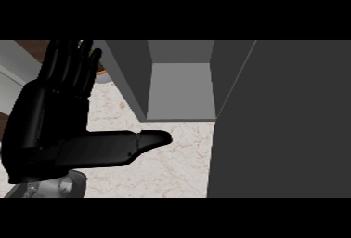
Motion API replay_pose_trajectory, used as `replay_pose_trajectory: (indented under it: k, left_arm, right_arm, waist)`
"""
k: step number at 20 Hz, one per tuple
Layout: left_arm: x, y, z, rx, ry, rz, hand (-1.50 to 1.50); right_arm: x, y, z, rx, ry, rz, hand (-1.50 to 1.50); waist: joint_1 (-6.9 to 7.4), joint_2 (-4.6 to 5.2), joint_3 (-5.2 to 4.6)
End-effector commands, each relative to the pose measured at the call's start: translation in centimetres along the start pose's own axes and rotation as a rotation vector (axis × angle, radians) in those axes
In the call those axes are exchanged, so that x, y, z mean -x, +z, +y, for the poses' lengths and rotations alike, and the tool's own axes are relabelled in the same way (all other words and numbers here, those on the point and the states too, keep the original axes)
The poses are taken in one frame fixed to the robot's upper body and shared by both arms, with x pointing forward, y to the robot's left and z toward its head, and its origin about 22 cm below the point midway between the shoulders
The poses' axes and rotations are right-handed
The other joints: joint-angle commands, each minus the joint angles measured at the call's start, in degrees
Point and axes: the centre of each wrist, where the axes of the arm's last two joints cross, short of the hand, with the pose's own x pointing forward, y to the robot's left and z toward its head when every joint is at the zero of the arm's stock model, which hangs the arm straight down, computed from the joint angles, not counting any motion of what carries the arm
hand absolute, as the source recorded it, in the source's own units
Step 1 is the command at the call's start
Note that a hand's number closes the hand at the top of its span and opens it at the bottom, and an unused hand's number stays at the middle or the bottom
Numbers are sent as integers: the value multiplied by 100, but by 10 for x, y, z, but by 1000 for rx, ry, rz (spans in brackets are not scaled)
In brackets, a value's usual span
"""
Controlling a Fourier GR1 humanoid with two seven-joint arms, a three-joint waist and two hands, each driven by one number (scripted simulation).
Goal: Pick up the wine, place it into the cabinet and close the cabinet
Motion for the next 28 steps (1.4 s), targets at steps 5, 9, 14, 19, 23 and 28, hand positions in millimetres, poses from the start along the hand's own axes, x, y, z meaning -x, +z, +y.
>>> replay_pose_trajectory:
  k: [5,9,14,19,23,28]
  left_arm:
    - [-18,17,-6,-47,-3,-13,-150]
    - [-22,23,-2,-68,-16,-28,-150]
    - [-17,29,3,-106,-30,-8,-150]
    - [-39,16,19,-168,-61,-26,-150]
    - [-23,22,43,-193,-105,-14,-150]
    - [-32,36,58,-228,-123,-25,-150]
  right_arm:
    - [-49,26,7,12,-3,-47,-150]
    - [-50,27,10,16,-21,-49,-150]
    - [-55,32,8,15,2,-44,-150]
    - [-53,27,10,-12,-9,-52,-150]
    - [-55,31,5,2,6,-55,-150]
    - [-53,28,5,19,-10,-48,-150]
  waist:
    - [15,-14,1]
    - [4,-8,-1]
    - [-17,-8,-1]
    - [-9,-6,0]
    - [-28,6,-4]
    - [7,1,-2]
